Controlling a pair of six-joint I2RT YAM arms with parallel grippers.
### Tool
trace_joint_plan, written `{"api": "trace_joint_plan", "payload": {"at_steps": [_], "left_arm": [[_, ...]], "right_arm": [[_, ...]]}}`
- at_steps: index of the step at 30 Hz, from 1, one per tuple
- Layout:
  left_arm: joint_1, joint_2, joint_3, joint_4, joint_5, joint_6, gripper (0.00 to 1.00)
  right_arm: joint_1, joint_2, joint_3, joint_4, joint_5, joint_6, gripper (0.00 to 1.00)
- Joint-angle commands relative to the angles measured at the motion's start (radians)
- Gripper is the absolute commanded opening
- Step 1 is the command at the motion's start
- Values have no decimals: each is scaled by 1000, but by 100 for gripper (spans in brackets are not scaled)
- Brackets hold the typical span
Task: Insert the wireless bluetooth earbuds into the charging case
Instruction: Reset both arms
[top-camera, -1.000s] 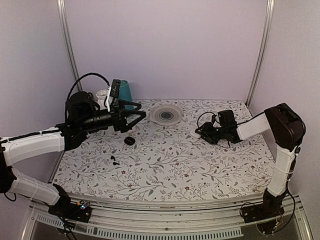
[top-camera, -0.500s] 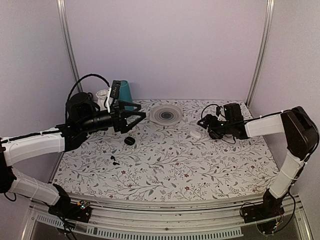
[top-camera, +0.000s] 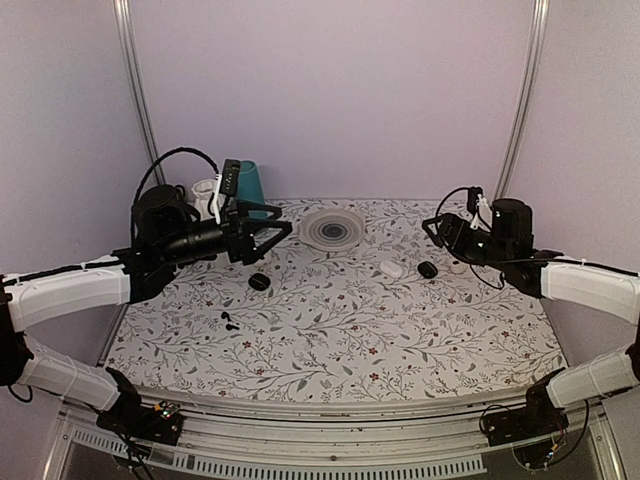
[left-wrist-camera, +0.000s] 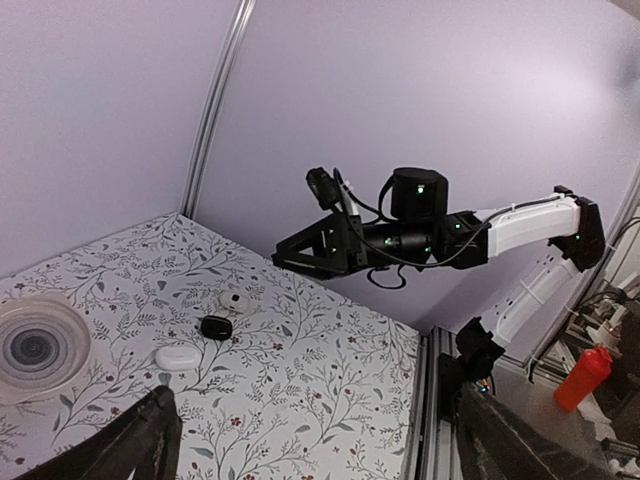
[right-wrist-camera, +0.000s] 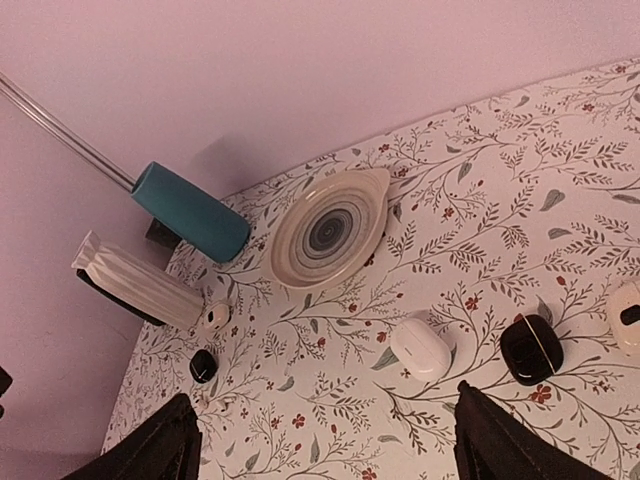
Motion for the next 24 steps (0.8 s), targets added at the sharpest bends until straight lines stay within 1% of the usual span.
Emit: {"api": "trace_joint_plan", "payload": {"at_steps": [1,6,10,11,13,14,19,24], "left_arm": [[12,15,-13,27,-17,2,96],[12,20,-19,25,-33,6,96],[11,21,-19,3,-59,21,96],[11,20,-20,-1,-68,25,96],[11,18,-23,-6,-83,31,96],[11,16,-26,-7,-91,32,96],[12,15,-34,-7,-130,34,96],[11,17,-35,-7,-154,37,96]], "right_arm": [[-4,-134,-58,-10,27,-52,88],[-5,-284,-101,-28,15,-71,89],[-4,-376,-103,-48,-14,-125,90],[-4,-402,-100,-55,-24,-146,92],[-5,-429,-96,-63,-48,-170,96],[-5,-445,-93,-66,-59,-179,100],[-2,-493,-69,-101,-70,-216,99],[9,-507,-55,-113,-75,-230,99]]}}
